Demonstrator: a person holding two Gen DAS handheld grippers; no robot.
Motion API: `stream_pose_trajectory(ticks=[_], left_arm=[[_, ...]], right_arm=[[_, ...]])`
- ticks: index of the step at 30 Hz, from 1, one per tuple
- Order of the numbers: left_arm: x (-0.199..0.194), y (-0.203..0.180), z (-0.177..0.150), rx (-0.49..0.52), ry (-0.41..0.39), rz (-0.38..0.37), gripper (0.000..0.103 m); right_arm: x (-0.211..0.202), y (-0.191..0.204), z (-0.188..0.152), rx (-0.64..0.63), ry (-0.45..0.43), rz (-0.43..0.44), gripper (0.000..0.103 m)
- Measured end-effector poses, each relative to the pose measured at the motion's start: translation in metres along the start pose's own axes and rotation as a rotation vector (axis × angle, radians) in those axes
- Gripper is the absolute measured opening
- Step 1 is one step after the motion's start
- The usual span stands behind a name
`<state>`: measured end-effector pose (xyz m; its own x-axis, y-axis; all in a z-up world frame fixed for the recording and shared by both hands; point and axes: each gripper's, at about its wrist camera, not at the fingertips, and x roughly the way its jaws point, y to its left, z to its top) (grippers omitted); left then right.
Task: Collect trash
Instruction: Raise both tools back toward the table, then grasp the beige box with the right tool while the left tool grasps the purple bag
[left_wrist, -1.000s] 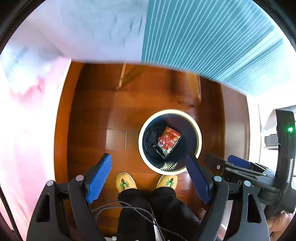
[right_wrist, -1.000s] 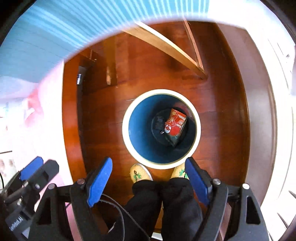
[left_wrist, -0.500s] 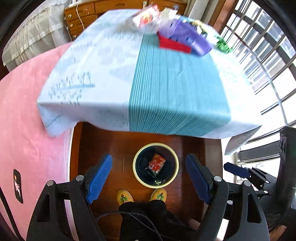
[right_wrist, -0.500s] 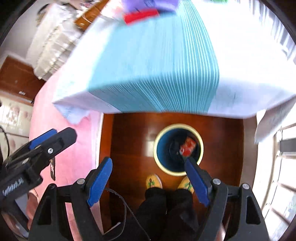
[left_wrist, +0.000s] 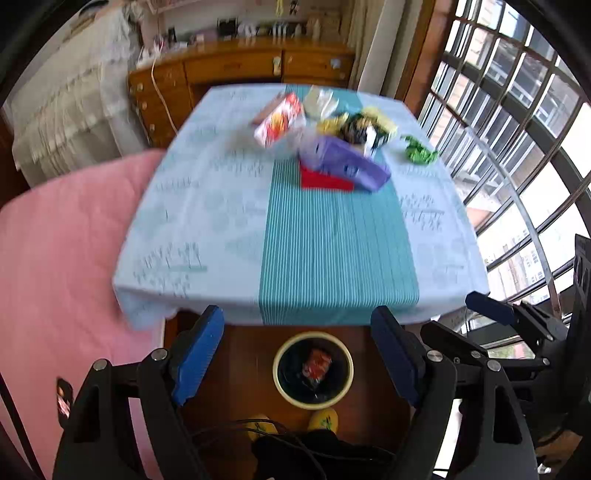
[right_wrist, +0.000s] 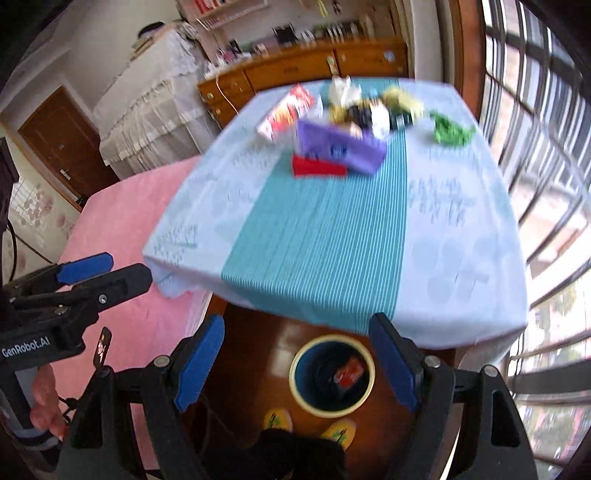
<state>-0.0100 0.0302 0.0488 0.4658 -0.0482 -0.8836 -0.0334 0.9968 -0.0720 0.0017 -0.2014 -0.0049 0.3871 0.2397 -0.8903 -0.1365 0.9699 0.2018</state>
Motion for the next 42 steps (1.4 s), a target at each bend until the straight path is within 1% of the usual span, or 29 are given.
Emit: stream_pose_trajectory(ticks=[3,5,8,10,14,15,17,19,22,23,27,29,30,34,37,42], left_arm=[[-0.014,-0.005,0.015,0.001,-0.044,0.01,0.08],[-0.019,-0.006,0.022,-0.005,-0.049,0.01,0.08],[-0.025,-0.005,0.032,-0.032,-0.061,0.03,0.08],[-0.027,-0.002,0.038,-0.055,-0.073,0.046,0.08],[-0.026,0.008,0.047,-0.098,-0.065,0.08,0.08],[-0.023,0.012,0.05,-0.107,-0.061,0.084,0.08],[-0.017,0.019,0.058,-0.121,-0.05,0.079,0.08],[-0.009,0.025,0.068,-0.129,-0.038,0.041,0.08],[0.006,0.029,0.089,-0.119,-0.03,-0.009,0.08],[0.012,0.029,0.097,-0.108,-0.027,-0.021,0.08],[0.044,0.03,0.135,-0.058,-0.003,-0.079,0.08],[0.065,0.031,0.154,-0.041,0.036,-0.119,0.08],[0.08,0.031,0.166,-0.024,0.063,-0.155,0.08],[0.12,0.029,0.195,0.024,0.122,-0.205,0.08],[0.147,0.026,0.211,0.048,0.16,-0.243,0.08],[0.182,0.027,0.225,0.054,0.217,-0.277,0.08]], right_arm=[[-0.009,0.002,0.016,-0.064,-0.045,-0.012,0.081],[-0.014,0.004,0.026,-0.106,-0.079,-0.022,0.081],[-0.019,0.002,0.042,-0.141,-0.117,-0.023,0.081],[-0.021,-0.002,0.053,-0.15,-0.133,-0.028,0.081],[-0.018,-0.011,0.076,-0.143,-0.153,-0.045,0.081],[-0.016,-0.014,0.082,-0.133,-0.152,-0.04,0.079],[-0.008,-0.021,0.096,-0.107,-0.134,-0.029,0.068],[0.002,-0.027,0.108,-0.082,-0.108,-0.03,0.062],[0.019,-0.038,0.131,-0.028,-0.074,-0.006,0.05],[0.025,-0.041,0.138,-0.01,-0.066,-0.003,0.049],[0.05,-0.054,0.163,0.082,-0.033,0.004,0.049],[0.068,-0.062,0.179,0.146,-0.011,0.006,0.049],[0.076,-0.066,0.185,0.169,-0.001,0.009,0.049],[0.114,-0.083,0.206,0.274,0.043,0.004,0.049],[0.138,-0.094,0.214,0.325,0.064,0.006,0.049],[0.177,-0.105,0.22,0.369,0.128,0.026,0.049]])
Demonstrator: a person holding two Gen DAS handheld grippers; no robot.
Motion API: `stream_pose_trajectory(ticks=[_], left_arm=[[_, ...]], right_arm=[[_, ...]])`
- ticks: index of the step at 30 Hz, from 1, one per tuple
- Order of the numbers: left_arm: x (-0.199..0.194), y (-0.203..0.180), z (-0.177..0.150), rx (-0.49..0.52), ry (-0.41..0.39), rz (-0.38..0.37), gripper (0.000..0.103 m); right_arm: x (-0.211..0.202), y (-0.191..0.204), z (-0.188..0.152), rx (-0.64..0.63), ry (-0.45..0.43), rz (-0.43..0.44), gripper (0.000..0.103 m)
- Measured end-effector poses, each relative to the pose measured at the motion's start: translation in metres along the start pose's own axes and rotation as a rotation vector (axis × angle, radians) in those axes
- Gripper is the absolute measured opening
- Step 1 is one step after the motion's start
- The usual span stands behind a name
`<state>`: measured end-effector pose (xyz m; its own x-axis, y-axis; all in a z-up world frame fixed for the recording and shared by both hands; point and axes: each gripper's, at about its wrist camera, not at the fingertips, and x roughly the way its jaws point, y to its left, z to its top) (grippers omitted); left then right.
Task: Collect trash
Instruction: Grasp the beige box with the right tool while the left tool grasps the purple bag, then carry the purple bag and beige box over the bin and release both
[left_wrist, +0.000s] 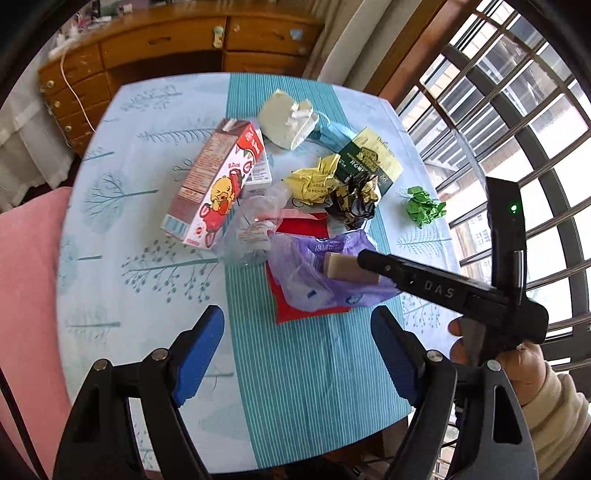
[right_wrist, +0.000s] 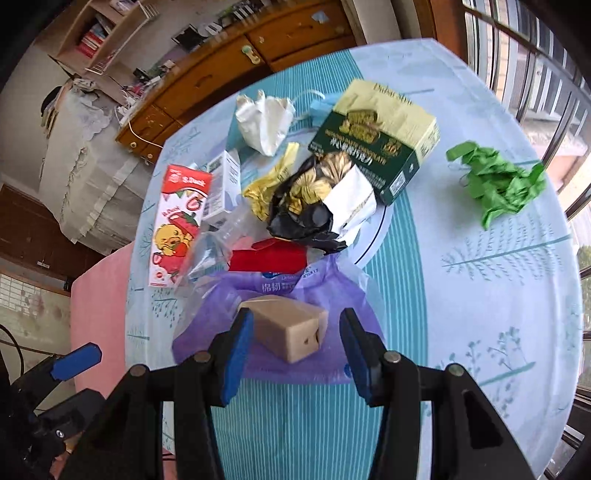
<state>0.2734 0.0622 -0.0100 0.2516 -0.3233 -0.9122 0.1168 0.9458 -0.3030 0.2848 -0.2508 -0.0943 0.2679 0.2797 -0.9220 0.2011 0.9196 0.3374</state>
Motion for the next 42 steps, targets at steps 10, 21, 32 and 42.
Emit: stream_pose_trajectory(ticks=[10,21,32,42], left_arm=[[0.039,0.011,0.017,-0.026,0.082,-0.058,0.08],[0.063,-0.004,0.029,-0.009,0.118,-0.072,0.08],[0.104,-0.008,0.028,-0.022,0.216,-0.029,0.039],[0.079,-0.021,0.014,-0.022,0.145,0.026,0.006]], right_arm=[[0.017,0.003,-0.015,-0.041,0.027,0.061,0.048],[-0.025,-0.003,-0.029,-0.047,-0.158,-0.07,0.047],[-0.062,-0.049,-0.051,0.109,-0.243,-0.107,0.047],[-0.074,-0.049,-0.077,0.109,-0.232,-0.062,0.047]])
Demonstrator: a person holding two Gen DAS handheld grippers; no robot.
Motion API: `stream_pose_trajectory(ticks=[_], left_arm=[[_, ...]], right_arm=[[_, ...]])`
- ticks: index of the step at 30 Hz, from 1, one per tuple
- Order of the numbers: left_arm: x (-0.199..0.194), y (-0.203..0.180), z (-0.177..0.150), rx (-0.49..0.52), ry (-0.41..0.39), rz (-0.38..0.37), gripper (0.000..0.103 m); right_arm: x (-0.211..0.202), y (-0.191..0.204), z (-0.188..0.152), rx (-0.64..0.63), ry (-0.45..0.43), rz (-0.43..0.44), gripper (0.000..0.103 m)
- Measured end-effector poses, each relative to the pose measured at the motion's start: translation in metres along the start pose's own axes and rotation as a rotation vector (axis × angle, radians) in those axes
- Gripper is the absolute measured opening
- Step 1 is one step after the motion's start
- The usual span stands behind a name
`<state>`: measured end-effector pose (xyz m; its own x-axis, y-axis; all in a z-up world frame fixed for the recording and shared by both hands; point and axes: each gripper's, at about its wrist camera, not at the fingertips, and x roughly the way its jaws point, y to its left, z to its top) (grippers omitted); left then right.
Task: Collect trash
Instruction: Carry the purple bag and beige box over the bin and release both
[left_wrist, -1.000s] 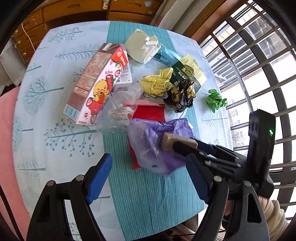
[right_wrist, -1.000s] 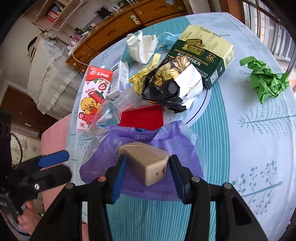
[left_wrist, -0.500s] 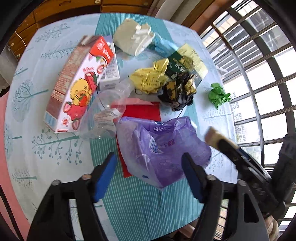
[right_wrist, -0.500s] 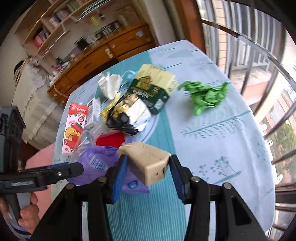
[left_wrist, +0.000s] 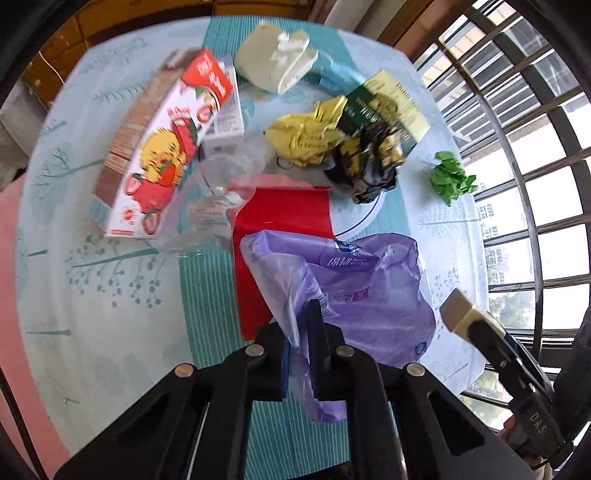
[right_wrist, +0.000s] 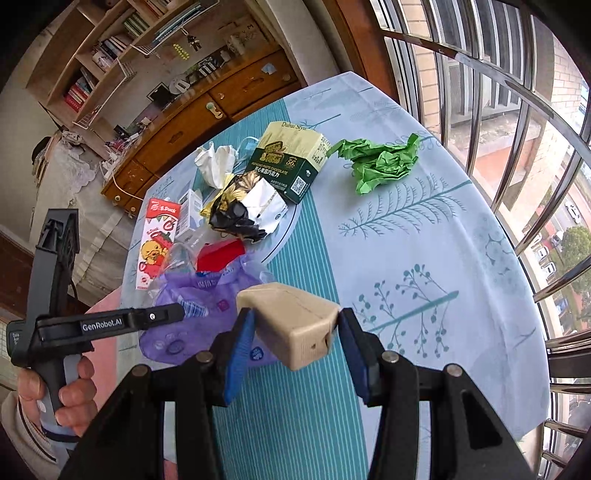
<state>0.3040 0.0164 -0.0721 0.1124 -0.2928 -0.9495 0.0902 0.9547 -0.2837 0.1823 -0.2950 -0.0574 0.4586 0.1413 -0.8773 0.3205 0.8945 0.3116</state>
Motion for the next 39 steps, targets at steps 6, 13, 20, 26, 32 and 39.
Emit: stream_pose_trajectory(ticks=[6,13,20,26,32,39], left_arm=[[-0.053,-0.016,-0.028,0.018,-0.101,0.032,0.005],[-0.116,-0.051,-0.082,0.109,-0.271,0.128,0.005],[-0.161,-0.072,-0.147,0.103,-0.36,0.169,0.005],[-0.169,-0.084,-0.209,0.072,-0.384,0.24,0.006],[-0.155,-0.09,-0.257,0.072,-0.318,0.332,0.006],[-0.121,-0.094,-0.286,0.128,-0.212,0.379,0.006]], right_arm=[[-0.029,-0.001,-0.014,-0.02,-0.009,0.031,0.047],[-0.073,-0.006,-0.04,-0.08,-0.02,0.083,0.047],[-0.108,-0.017,-0.07,-0.155,-0.019,0.116,0.047],[-0.128,-0.029,-0.105,-0.233,0.021,0.147,0.047],[-0.124,-0.039,-0.139,-0.266,0.094,0.171,0.047],[-0.111,-0.043,-0.173,-0.262,0.136,0.173,0.047]])
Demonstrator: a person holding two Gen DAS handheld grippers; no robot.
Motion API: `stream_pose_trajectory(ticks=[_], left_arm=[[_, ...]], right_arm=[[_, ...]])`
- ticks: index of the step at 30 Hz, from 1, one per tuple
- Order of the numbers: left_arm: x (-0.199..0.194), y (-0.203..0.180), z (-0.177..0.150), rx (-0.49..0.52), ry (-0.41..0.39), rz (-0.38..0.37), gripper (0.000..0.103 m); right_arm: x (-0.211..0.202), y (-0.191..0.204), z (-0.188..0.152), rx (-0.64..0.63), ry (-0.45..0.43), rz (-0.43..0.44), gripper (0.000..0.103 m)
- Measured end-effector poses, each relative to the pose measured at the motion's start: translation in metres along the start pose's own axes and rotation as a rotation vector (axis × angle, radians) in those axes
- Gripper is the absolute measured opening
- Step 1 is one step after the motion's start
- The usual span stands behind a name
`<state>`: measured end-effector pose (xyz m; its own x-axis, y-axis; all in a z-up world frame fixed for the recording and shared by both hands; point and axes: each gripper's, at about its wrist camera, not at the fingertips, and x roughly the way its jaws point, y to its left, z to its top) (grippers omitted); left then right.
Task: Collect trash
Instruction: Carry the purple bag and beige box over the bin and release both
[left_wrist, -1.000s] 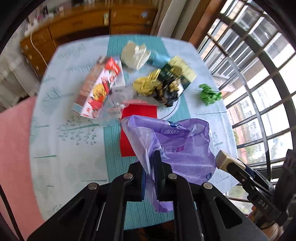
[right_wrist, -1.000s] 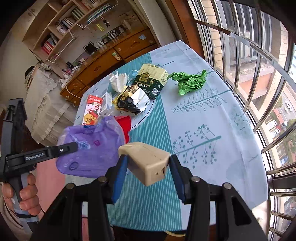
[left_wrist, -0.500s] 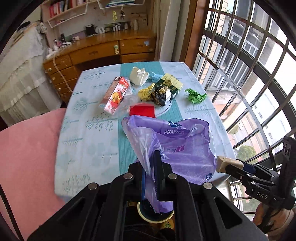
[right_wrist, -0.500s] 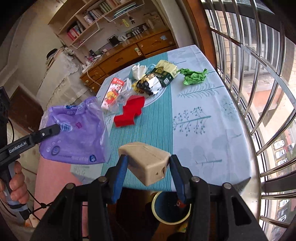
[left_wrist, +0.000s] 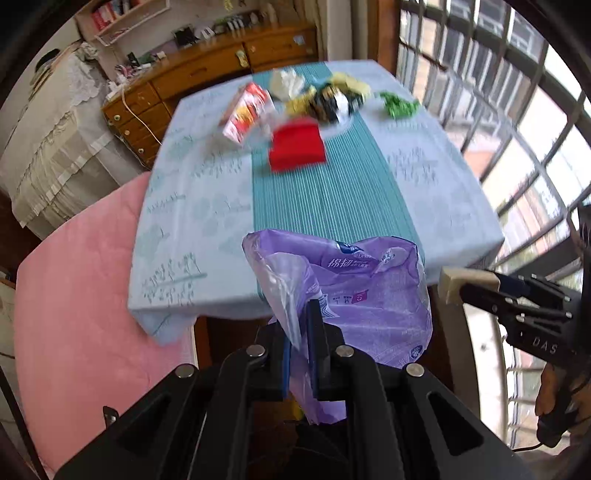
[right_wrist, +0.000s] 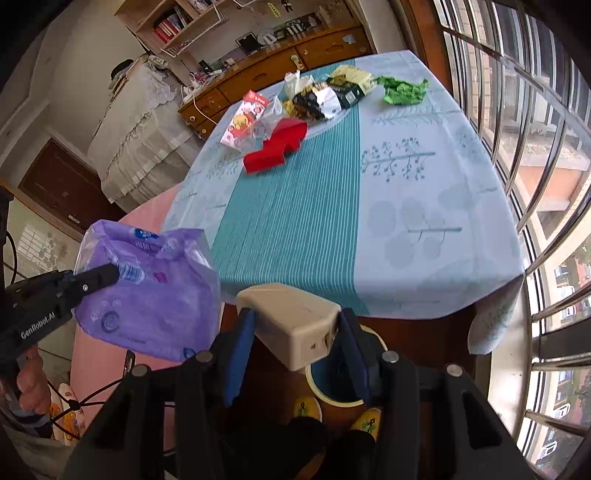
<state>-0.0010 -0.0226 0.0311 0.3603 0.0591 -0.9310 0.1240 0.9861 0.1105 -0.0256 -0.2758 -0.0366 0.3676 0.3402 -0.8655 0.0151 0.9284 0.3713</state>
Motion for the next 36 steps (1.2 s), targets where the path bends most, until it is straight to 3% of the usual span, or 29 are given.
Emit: stream_pose_trajectory(ticks=[9,12,22,27,29,30,32,36], left_arm=[[0.086,-0.021,-0.05,0.088,0.144,-0.017,0.006],[0.137,-0.028,-0.069,0.09,0.195,-0.03,0.006],[0.311,-0.052,-0.124,0.09,0.264,-0.022,0.01],[0.36,-0.054,-0.137,0.074,0.235,-0.027,0.036],[0.37,-0.054,-0.143,0.074,0.235,-0.029,0.073],[0.375,-0.053,-0.146,0.075,0.237,-0.031,0.081],[0.382,-0.048,-0.156,0.077,0.243,-0.019,0.083],[0.384,-0.039,-0.165,0.068,0.273,0.002,0.083]], right_arm=[[0.063,-0.017,-0.049,0.107,0.125,-0.086,0.047],[0.099,-0.031,-0.072,0.16,0.172,-0.127,0.047],[0.246,-0.087,-0.135,0.254,0.244,-0.242,0.048],[0.309,-0.115,-0.155,0.292,0.258,-0.244,0.048],[0.323,-0.12,-0.163,0.308,0.259,-0.23,0.051],[0.33,-0.122,-0.164,0.31,0.255,-0.232,0.056],[0.338,-0.125,-0.167,0.304,0.241,-0.242,0.078],[0.34,-0.126,-0.17,0.314,0.235,-0.243,0.08]])
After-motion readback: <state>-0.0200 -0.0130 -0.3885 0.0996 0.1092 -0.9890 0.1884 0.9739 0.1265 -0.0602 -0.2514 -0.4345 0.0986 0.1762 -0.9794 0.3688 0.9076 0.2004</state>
